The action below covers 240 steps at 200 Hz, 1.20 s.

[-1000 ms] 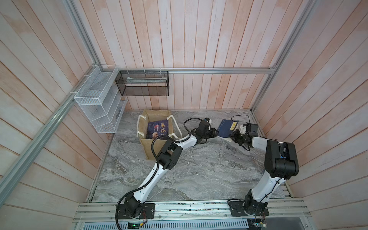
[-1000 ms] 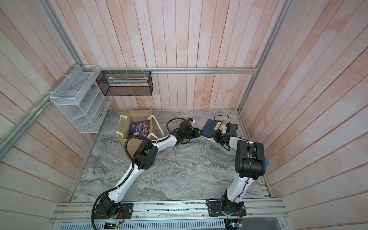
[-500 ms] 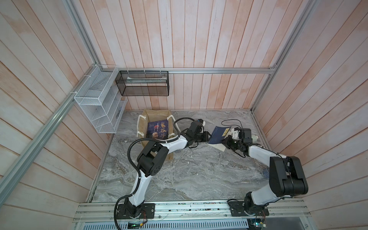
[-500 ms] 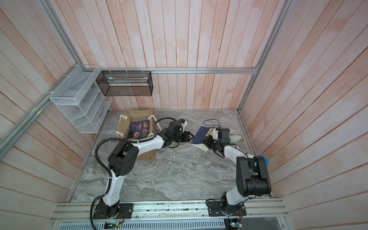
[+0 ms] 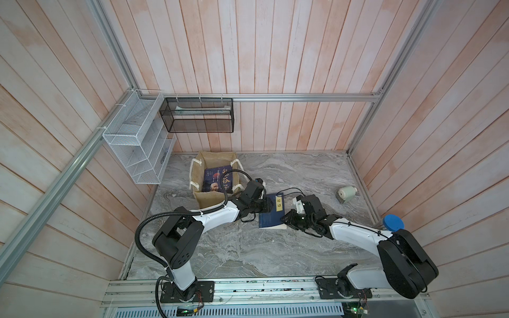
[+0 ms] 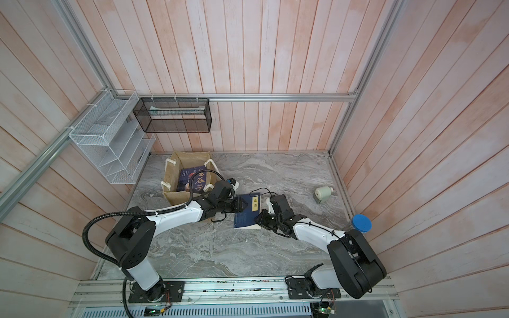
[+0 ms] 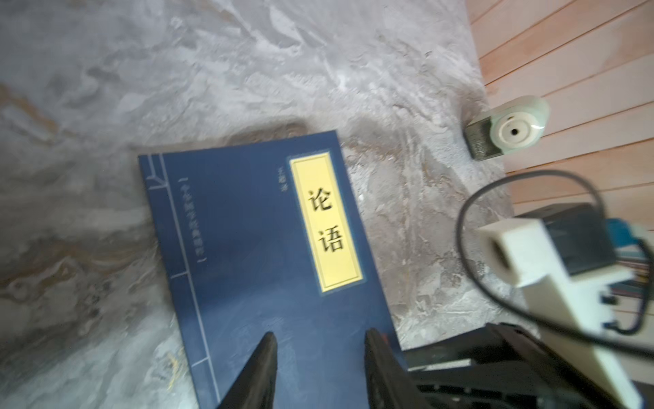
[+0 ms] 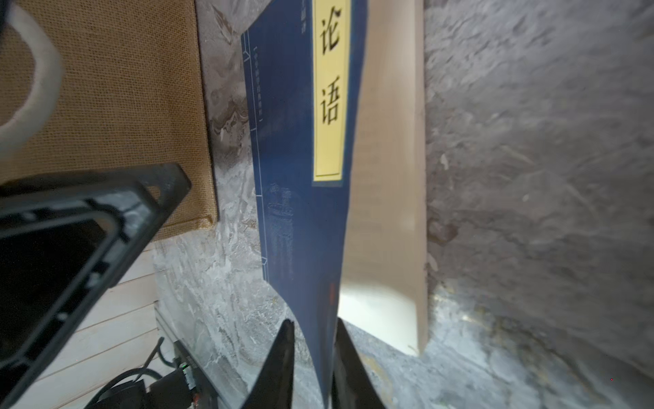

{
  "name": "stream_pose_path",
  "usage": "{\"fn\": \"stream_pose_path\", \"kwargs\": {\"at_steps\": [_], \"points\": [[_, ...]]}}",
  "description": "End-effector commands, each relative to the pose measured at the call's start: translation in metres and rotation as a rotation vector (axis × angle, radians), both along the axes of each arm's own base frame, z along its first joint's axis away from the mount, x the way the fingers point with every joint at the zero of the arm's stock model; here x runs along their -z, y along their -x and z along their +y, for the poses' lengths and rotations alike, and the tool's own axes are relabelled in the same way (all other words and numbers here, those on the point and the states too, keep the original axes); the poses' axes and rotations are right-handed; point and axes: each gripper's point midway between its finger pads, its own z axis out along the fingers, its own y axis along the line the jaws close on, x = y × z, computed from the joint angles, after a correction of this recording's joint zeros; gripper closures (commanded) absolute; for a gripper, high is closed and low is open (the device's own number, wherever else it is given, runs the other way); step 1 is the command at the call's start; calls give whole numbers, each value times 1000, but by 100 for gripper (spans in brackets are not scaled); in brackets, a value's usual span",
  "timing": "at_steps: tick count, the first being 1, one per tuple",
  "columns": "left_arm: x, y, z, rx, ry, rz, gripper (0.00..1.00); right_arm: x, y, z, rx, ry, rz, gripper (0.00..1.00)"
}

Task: Put the books into the canvas bag
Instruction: Move the book to the center of the board, then pick up the book from the center of the board.

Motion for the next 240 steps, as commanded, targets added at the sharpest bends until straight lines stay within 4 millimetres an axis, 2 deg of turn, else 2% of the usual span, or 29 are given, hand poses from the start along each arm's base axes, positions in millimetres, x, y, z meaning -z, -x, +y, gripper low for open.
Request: {"fn": "stream_pose_path", "kwargs": {"at_steps": [1,49,106,154,170,203,240], "points": [[9,9,17,-85,-39,42,56,1,-7,-12,39,75,-25,70],[35,14,35,-192,-65,97,52,11,-19,-17,16,180,-45,66],[56,20,31,-214,-10,150,48,29,-26,-19,-19,263,-39,66],[77,31,31,-197,13,220,48,38,-27,-15,-45,256,-28,76],[76,33,29,-189,58,226,48,41,-25,-13,-56,255,-22,81],[60,32,16,-135,166,218,49,50,-19,-14,-63,248,2,87],[28,29,7,-82,264,172,52,56,-15,-9,-78,240,20,89]]}}
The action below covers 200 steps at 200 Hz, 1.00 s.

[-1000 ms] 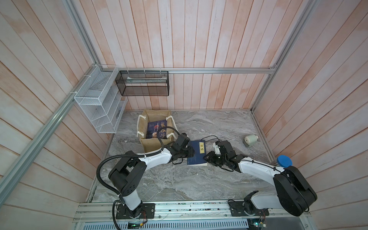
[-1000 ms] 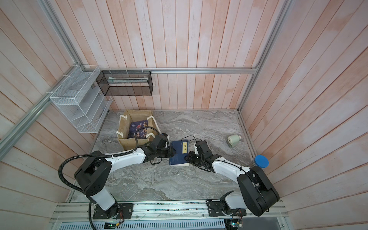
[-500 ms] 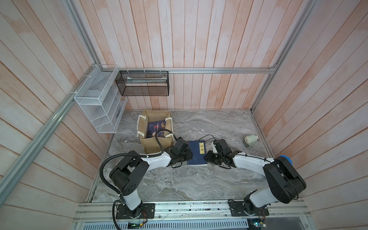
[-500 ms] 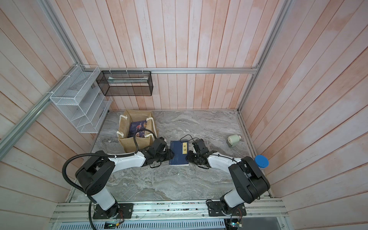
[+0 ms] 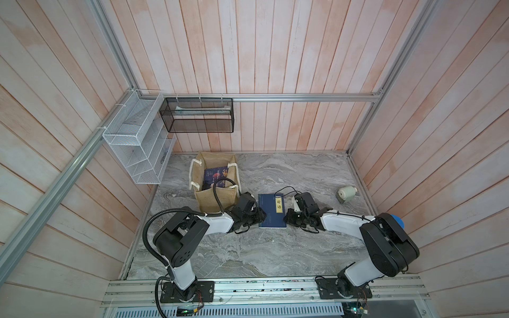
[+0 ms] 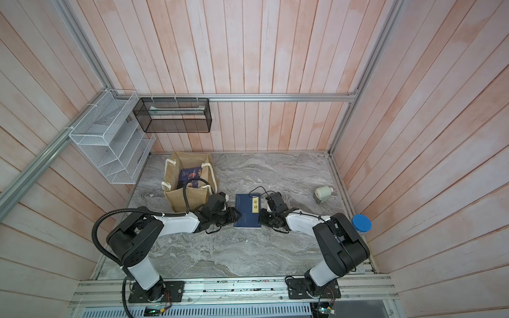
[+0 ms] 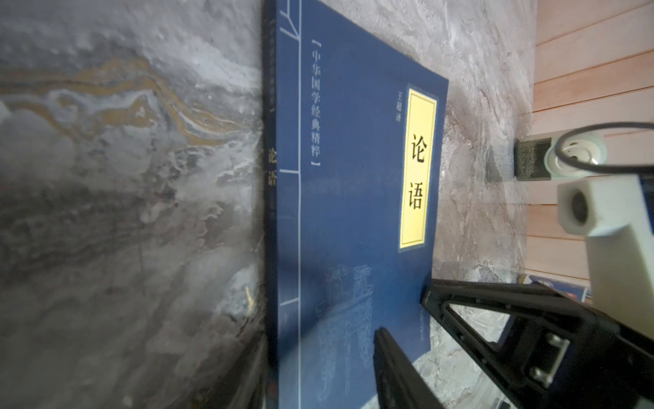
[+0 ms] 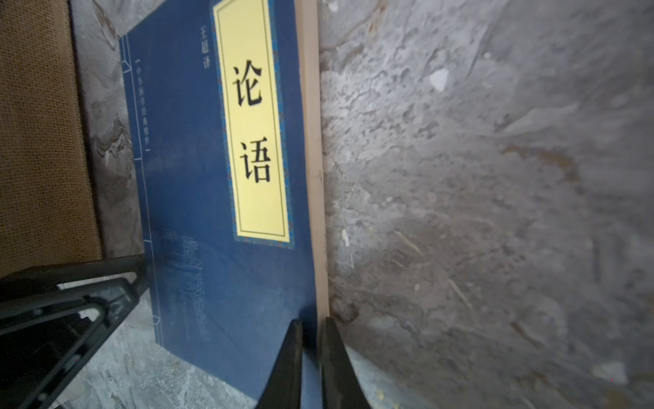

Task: Put the books into the canvas bag
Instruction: Pick up the book from the center of the board.

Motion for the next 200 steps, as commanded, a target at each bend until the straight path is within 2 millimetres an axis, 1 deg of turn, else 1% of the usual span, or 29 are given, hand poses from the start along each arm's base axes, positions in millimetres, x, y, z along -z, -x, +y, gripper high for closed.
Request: {"fn": "stream_pose_path", "kwargs": {"at_steps": [1,17,43,67,95,116,147,163,194,200], "points": [[-30,8,-19,63,148,-11,52,13,10,7,-39,-5,45,89],[-48,8,-21,72,203,-43,54,13,10,10,-44,-9,45,90],[-70,6,-21,74,280,-75,59,15,11,12,-50,-11,51,92],[-79,5,-21,81,299,-86,63,17,12,15,-56,-18,56,92],[-75,5,-19,80,280,-81,64,16,12,19,-65,-23,55,92],[-67,6,-17,78,264,-69,66,14,11,19,-67,-25,52,92],[-55,6,-21,105,244,-55,70,12,12,19,-66,-26,47,92],[-54,5,-23,110,247,-58,73,10,11,19,-65,-27,43,92],[-57,3,-26,124,237,-73,75,7,11,20,-66,-32,37,92],[-58,3,-26,126,233,-77,77,6,11,20,-65,-31,35,92]]}}
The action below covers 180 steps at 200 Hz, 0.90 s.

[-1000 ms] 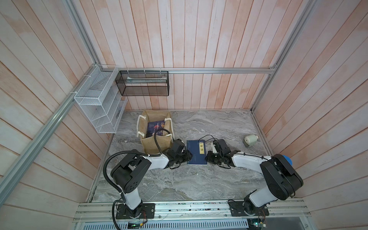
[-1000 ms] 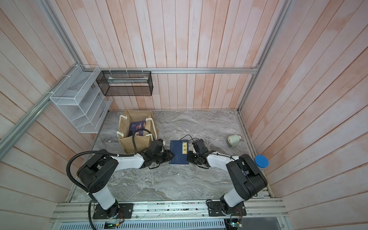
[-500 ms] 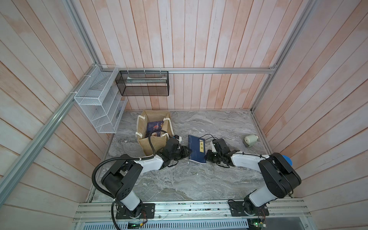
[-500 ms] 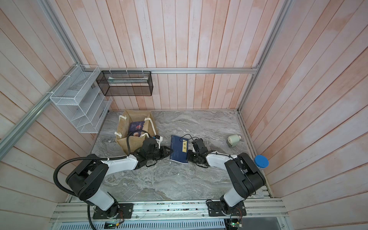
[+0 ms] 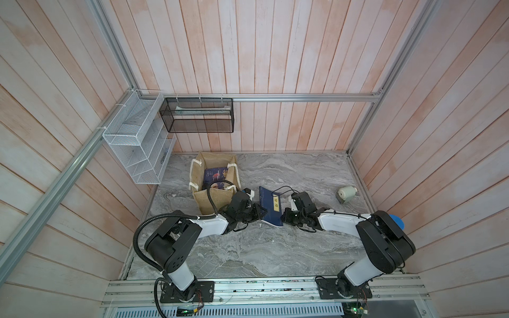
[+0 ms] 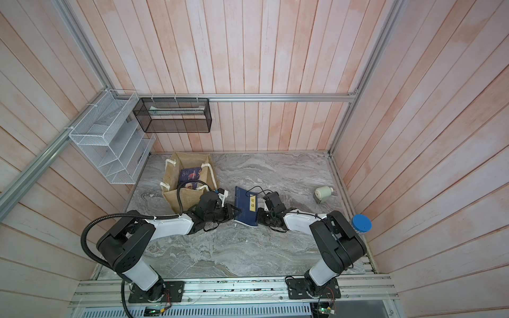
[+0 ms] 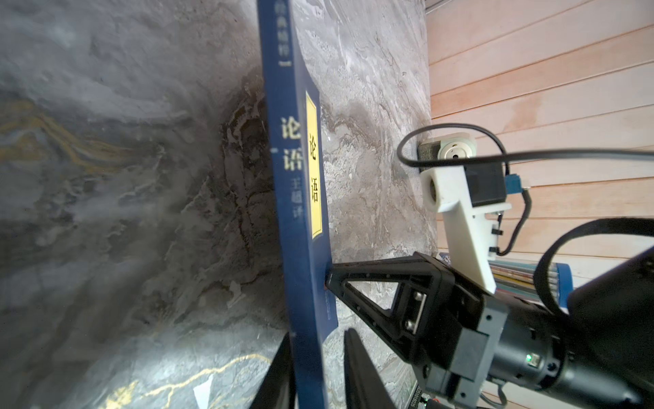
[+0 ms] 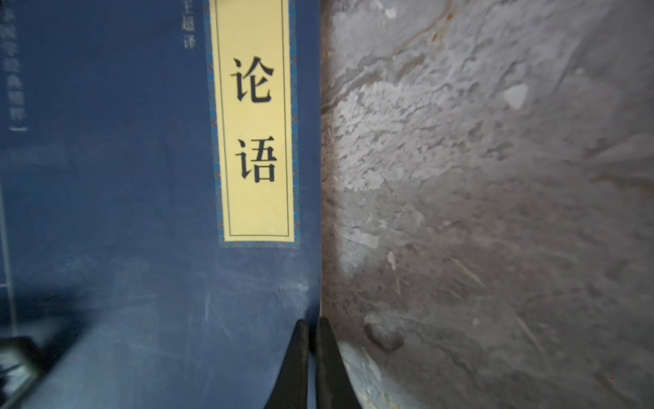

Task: Put the books into the canvas bag
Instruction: Pick up the book from the center of the board.

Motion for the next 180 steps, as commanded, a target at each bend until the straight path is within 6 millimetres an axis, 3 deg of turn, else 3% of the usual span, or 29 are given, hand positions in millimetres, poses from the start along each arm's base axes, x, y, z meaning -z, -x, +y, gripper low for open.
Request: {"fn": "stream_pose_path", "kwargs": {"at_steps": [1,26,49,78,106,129,150,180], "points": [[-13,1,-14,61,31,-24,77,8,14,4,-37,6,54,92],[-27,-1,-13,65,17,-62,90,-2,11,5,-36,3,36,91],[-52,-5,-9,71,-20,-134,97,-25,4,6,-29,-4,-17,85],[-96,-12,1,68,-93,-258,100,-78,-14,9,-13,-32,-135,74],[-153,-17,18,33,-155,-414,100,-137,-34,14,9,-72,-263,69],[-205,-17,42,-33,-208,-564,100,-179,-47,21,22,-115,-342,66],[-251,-17,76,-134,-294,-699,100,-211,-57,35,22,-160,-401,61],[-309,-4,132,-313,-405,-865,100,-231,-71,74,-41,-228,-415,61]]}}
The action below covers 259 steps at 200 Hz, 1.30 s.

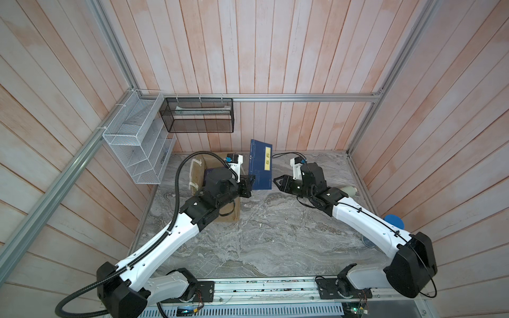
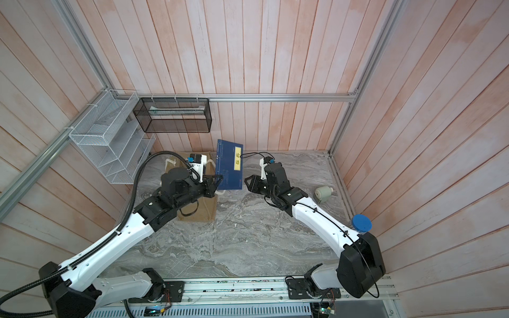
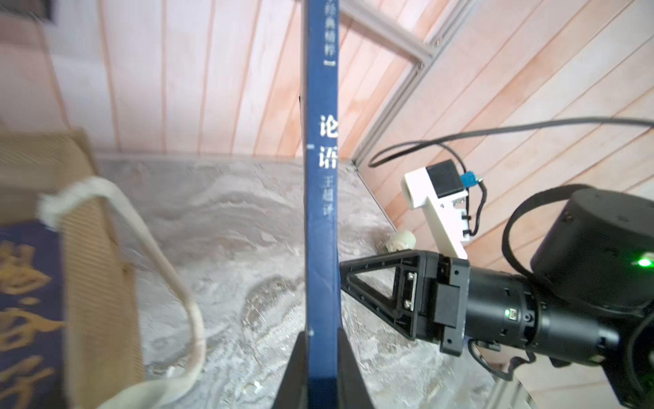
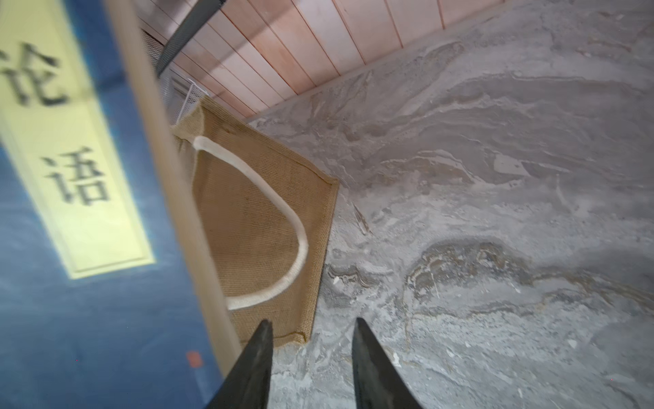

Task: Put the books into the canvas bag
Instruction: Pick up the book from the center of the board, then place the book in the canvas bag.

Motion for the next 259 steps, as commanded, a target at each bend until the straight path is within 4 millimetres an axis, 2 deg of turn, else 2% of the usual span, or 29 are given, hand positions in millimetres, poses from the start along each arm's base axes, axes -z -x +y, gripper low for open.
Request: {"fn": "stream_pose_path", "kwargs": {"at_steps": [1,24,31,54,60,87,109,124,152,186,225,259], "points": [[-43,3,55,-197,-121,-171,100,-6,-9,28,-49,-14,9,61],[-65,18,98,-342,-156,-236,100,-20,-18,70,-121,-6,-10,60],[-69,23,110,-382,-167,-244,100,-27,-18,84,-144,-11,-23,59],[-75,39,140,-474,-179,-266,100,-29,-22,126,-210,5,-26,56],[-75,42,145,-487,-177,-268,100,-29,-22,135,-224,10,-25,55],[-66,51,154,-501,-178,-248,100,-3,-29,164,-263,41,21,55],[-58,51,157,-509,-203,-222,100,14,-33,175,-275,47,50,56],[-59,50,156,-505,-210,-221,100,19,-35,176,-276,54,54,66],[-60,43,144,-464,-199,-207,100,12,-41,169,-253,67,17,100],[-46,27,117,-359,-158,-136,100,-3,-57,139,-187,50,-16,100],[-20,2,92,-237,-59,-15,100,-16,-67,95,-96,50,-43,100],[7,-15,78,-163,2,73,100,-28,-64,83,-68,40,-70,100]]}}
